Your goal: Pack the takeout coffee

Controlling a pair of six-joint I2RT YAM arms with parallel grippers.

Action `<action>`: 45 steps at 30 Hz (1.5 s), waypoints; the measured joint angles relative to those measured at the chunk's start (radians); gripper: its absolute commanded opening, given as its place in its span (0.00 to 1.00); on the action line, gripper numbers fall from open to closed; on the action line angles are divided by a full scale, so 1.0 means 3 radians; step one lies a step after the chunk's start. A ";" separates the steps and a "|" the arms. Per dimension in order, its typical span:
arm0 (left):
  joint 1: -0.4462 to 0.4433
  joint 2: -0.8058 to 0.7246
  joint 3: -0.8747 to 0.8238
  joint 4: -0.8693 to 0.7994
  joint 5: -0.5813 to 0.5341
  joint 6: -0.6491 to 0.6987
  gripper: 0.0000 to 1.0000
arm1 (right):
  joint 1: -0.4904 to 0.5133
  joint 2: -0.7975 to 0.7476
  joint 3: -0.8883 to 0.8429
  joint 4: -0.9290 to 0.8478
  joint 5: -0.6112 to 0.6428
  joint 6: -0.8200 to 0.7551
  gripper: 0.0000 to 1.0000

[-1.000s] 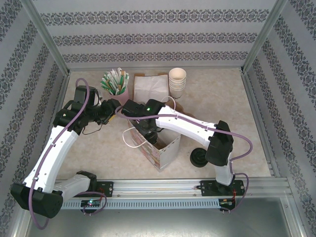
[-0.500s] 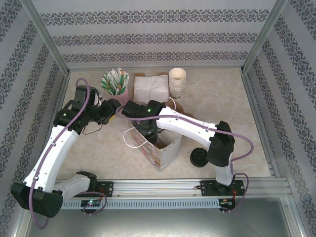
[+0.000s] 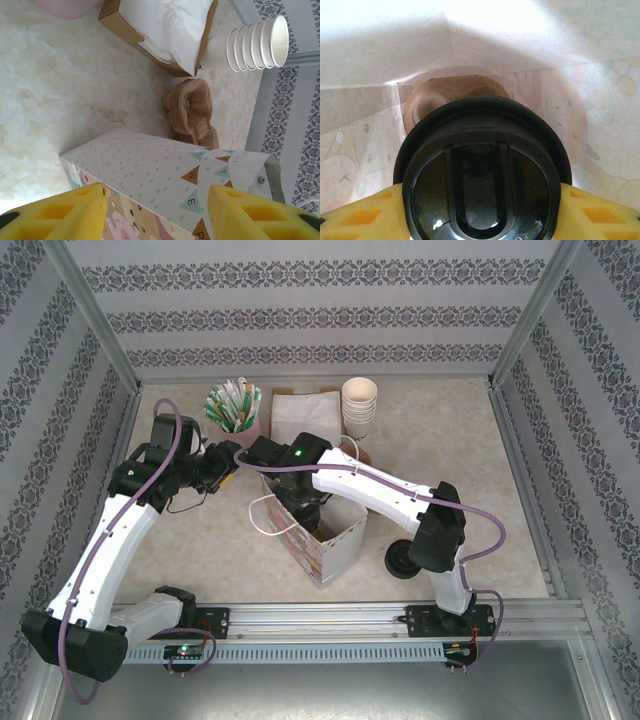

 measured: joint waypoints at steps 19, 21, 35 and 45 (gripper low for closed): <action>-0.0065 -0.0120 -0.0078 -0.0001 -0.0070 -0.0038 0.56 | 0.0008 -0.0239 -0.0504 0.0421 0.0000 0.0074 0.49; -0.0081 -0.0127 -0.0092 -0.0003 -0.0081 -0.0045 0.56 | 0.0025 -0.0272 -0.0580 0.0509 0.0037 0.0074 0.49; -0.0142 -0.0146 -0.0127 -0.0001 -0.0161 -0.0103 0.56 | 0.0118 -0.0327 -0.0851 0.0998 0.0347 0.0067 0.48; -0.0159 -0.0146 -0.0127 -0.0003 -0.0175 -0.0102 0.56 | 0.0116 -0.0240 -0.0546 0.0661 0.0282 0.0103 0.61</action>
